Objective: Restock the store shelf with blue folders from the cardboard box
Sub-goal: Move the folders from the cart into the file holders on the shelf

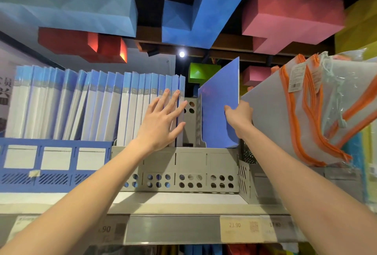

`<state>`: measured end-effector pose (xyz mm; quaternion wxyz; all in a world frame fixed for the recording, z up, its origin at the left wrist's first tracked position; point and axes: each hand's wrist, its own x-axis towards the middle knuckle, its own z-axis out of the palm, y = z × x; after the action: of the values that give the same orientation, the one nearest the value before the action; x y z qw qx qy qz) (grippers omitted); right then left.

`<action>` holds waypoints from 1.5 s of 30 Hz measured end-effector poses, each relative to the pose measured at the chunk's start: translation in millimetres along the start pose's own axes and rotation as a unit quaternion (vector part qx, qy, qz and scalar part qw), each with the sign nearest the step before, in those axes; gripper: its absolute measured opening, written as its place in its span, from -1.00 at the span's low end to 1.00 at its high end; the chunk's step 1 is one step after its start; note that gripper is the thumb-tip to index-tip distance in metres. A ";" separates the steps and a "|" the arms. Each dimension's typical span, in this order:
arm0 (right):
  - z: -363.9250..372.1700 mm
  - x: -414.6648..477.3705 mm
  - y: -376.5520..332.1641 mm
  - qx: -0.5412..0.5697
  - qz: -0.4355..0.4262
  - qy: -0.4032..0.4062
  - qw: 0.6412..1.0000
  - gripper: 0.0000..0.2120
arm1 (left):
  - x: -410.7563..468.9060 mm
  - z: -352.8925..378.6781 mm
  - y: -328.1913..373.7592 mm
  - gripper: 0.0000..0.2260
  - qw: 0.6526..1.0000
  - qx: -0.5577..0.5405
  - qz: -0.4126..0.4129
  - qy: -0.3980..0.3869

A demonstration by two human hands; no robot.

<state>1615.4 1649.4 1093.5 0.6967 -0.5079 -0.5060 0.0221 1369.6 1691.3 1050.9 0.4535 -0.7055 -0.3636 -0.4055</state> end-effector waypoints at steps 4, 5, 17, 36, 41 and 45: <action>1.7 -9.9 -2.2 -0.037 -0.106 0.016 0.993 -0.87 | -4.7 0.9 -1.9 -0.42 1.000 -0.010 -0.004 0.001; 2.4 -13.5 -4.1 -0.044 -0.137 0.022 0.989 -0.87 | -5.6 1.8 -0.9 -0.42 1.000 -0.012 -0.005 0.003; 27.8 -26.3 8.2 0.088 -0.125 0.041 0.987 -0.76 | -7.4 7.7 6.1 -0.41 0.999 -0.035 -0.015 0.019; 22.1 -34.6 31.9 -0.025 -0.047 -0.053 0.997 -0.75 | -9.0 7.1 6.7 -0.43 0.999 -0.038 -0.012 0.025; 5.9 -27.7 33.6 -0.097 -0.079 -0.060 0.990 -0.71 | -9.3 7.0 6.2 -0.42 0.999 -0.034 -0.012 0.028; -2.0 -31.8 41.3 -0.102 -0.082 -0.060 0.990 -0.69 | -9.8 7.8 8.1 -0.42 0.999 -0.032 -0.018 0.025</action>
<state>1621.4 1650.6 1041.7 0.6091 -0.5313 -0.5861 -0.0564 1374.7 1694.5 1037.2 0.4321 -0.7026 -0.3514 -0.4429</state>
